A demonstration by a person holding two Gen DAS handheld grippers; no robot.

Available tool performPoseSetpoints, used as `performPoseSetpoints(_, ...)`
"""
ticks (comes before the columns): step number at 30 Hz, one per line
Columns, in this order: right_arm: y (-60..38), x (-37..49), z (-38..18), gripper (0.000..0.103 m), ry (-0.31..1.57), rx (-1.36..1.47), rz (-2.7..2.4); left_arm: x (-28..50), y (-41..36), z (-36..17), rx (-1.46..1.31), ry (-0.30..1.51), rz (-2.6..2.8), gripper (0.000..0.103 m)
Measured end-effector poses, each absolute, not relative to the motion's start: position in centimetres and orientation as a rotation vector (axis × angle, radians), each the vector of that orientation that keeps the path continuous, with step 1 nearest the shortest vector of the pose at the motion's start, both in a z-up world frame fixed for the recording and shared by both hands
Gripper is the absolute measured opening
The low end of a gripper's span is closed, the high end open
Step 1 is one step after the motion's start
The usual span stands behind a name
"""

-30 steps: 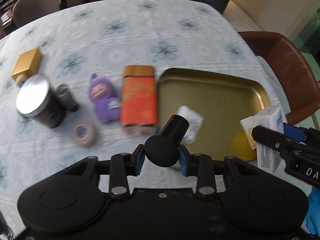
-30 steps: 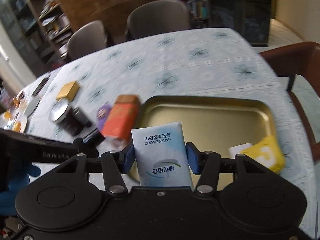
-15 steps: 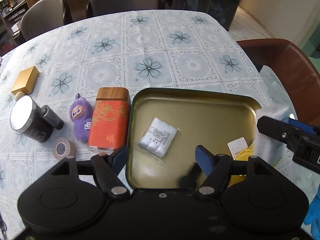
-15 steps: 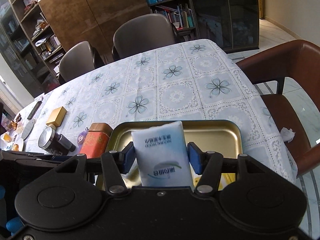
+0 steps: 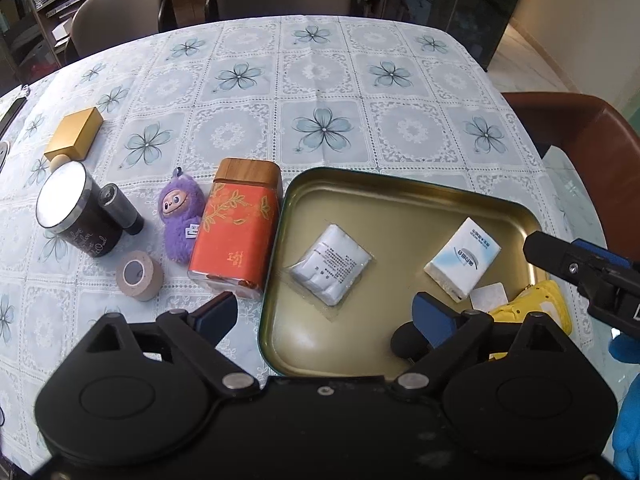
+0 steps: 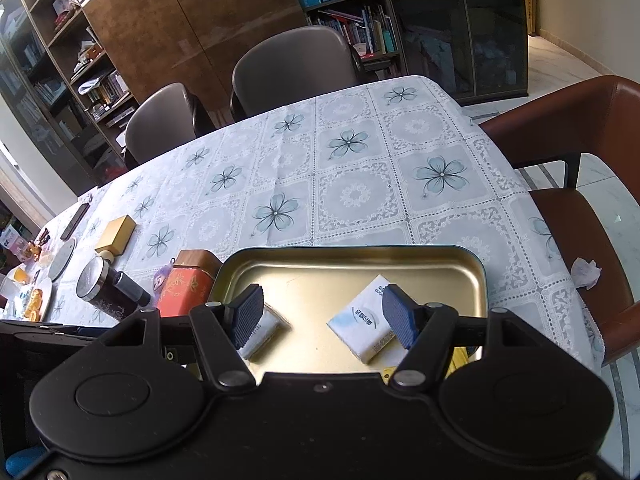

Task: Organize soft objects
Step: 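Carry the brush with the left tool and tissue pack with the right tool into the tray, releasing both, then grasp the beige tape roll with the right tool while the left tool moves toward the mushroom sponge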

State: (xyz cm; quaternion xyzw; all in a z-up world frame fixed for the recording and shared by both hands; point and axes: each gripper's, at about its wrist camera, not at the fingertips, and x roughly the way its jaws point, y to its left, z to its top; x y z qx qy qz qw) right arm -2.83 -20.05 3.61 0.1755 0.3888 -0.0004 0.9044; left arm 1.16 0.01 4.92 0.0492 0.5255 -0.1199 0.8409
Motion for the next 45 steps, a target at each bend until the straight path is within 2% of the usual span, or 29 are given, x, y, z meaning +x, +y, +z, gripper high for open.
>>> performPoseSetpoints(2, -20.0, -2.8, 3.6, 0.064, 0.801, 0.36, 0.001, 1.0, 0.2, 5.3, 0.083, 1.088, -0.251, 0.102)
performPoseSetpoints(18, -18.0, -2.4, 3.6, 0.065, 0.766, 0.375, -0.018, 0.3, 1.5, 5.9, 0.087, 1.008, -0.251, 0.102)
performPoseSetpoints(22, -16.2, -1.6, 3.6, 0.065, 0.796, 0.348, 0.002, 0.8, 3.2, 5.5, 0.063, 1.052, -0.264, 0.102)
performPoseSetpoints(26, -13.3, -1.1, 3.8, 0.065, 0.79, 0.285, 0.02, 1.7, 6.2, 4.6, 0.021, 1.139, -0.282, 0.102)
performPoseSetpoints(31, -8.8, -0.1, 4.0, 0.065, 0.796, 0.258, 0.054, 2.2, 11.0, 3.9, 0.002, 1.14, -0.254, 0.101)
performPoseSetpoints(37, -2.6, 1.8, 3.6, 0.065, 0.861, 0.232, 0.079, 3.2, 18.9, 2.6, -0.011, 1.127, -0.179, 0.101)
performPoseSetpoints(45, 6.9, 5.0, 0.7, 0.064, 0.953, 0.163, 0.157, 5.4, 30.6, -0.1, -0.06, 1.21, -0.047, 0.101)
